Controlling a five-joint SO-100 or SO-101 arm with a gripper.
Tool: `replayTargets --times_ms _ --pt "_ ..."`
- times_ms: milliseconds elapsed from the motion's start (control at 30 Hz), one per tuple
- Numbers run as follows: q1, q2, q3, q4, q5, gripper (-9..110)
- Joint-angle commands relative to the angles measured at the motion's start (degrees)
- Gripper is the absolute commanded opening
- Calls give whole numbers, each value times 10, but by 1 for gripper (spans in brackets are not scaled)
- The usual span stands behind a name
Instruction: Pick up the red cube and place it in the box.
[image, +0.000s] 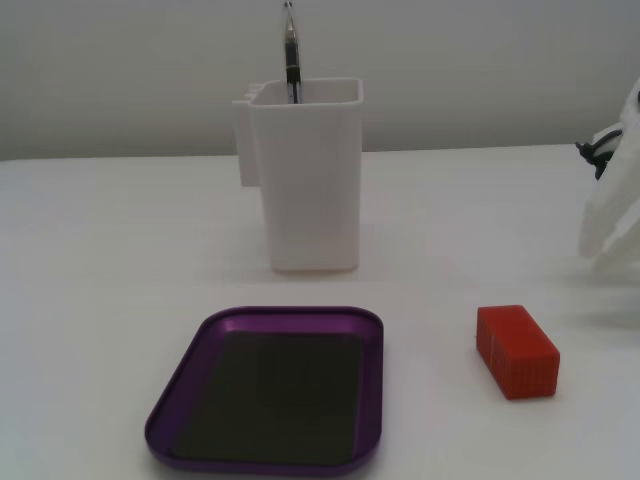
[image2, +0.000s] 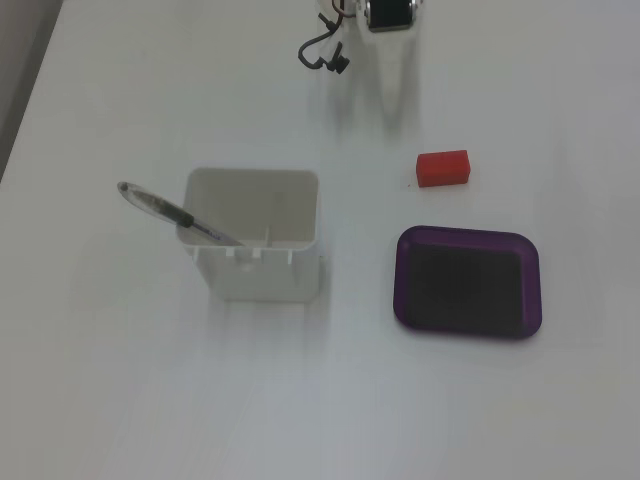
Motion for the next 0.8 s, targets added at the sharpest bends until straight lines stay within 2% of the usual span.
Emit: replayTargets --times_ms 0,467,633,767 --pt "3 57 4 0 3 0" --pt "2 43 -91 9 36 0" --pt "3 -94 -151 1 37 0" --pt "-4 -282 -296 8 73 0"
